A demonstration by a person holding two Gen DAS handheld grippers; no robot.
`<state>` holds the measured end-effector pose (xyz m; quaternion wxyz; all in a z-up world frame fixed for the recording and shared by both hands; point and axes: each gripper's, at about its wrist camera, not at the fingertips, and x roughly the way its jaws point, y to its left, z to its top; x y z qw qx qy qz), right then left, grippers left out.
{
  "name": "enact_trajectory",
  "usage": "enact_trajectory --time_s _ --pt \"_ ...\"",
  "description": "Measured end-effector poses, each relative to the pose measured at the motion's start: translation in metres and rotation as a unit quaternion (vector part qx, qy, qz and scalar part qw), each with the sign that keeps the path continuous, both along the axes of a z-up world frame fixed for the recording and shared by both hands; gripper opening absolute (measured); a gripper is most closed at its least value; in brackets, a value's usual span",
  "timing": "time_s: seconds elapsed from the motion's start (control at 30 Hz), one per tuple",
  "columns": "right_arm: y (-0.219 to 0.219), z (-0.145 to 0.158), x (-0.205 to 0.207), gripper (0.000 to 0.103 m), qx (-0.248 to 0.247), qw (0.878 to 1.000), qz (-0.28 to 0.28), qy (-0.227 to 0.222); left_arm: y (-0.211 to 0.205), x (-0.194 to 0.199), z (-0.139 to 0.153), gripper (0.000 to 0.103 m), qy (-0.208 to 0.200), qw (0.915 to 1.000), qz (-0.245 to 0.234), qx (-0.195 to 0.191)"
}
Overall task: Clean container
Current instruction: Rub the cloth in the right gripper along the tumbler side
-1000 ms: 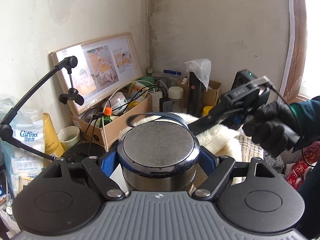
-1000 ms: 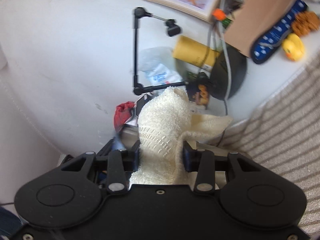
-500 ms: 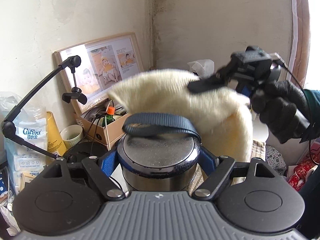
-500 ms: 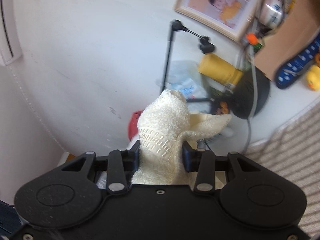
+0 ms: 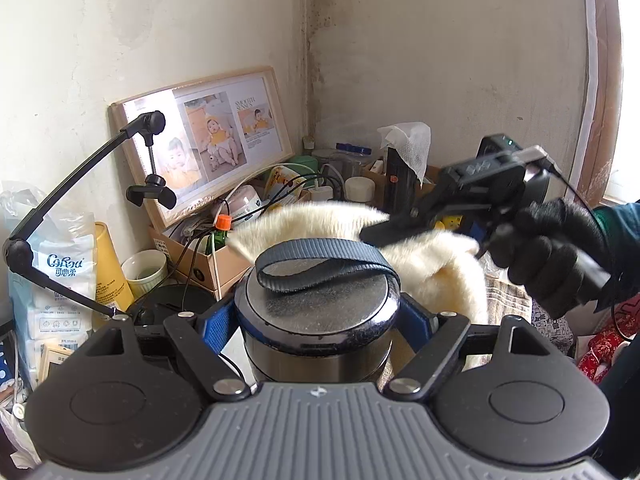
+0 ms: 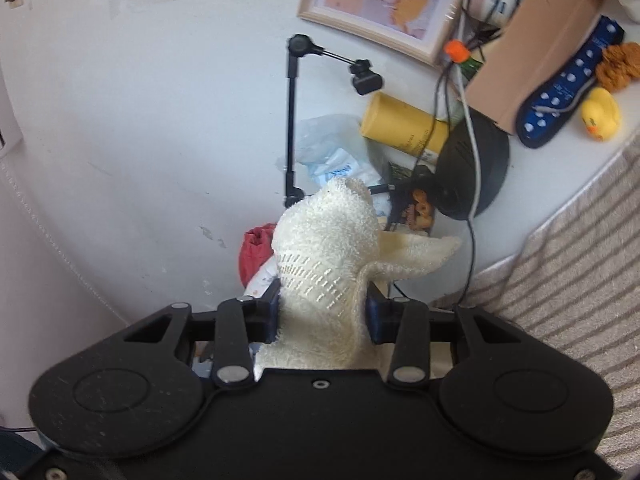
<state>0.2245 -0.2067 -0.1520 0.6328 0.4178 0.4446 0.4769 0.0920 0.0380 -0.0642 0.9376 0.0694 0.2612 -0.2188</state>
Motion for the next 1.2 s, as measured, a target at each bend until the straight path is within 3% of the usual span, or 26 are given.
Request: enact_trajectory --time_s 0.53,1.03,1.2 --pt "0.006 -0.055 -0.001 0.039 -0.049 0.997 0.006 0.057 -0.002 -0.001 0.001 0.083 0.001 1.0000 0.007 0.002" --pt "0.013 -0.118 -0.003 0.039 -0.138 0.985 0.017 0.107 -0.005 -0.002 0.001 0.083 0.001 0.9999 0.016 0.006" --pt "0.011 -0.126 -0.006 0.039 -0.136 0.983 0.006 0.120 -0.005 -0.002 0.003 0.083 0.006 0.9998 0.016 0.008"
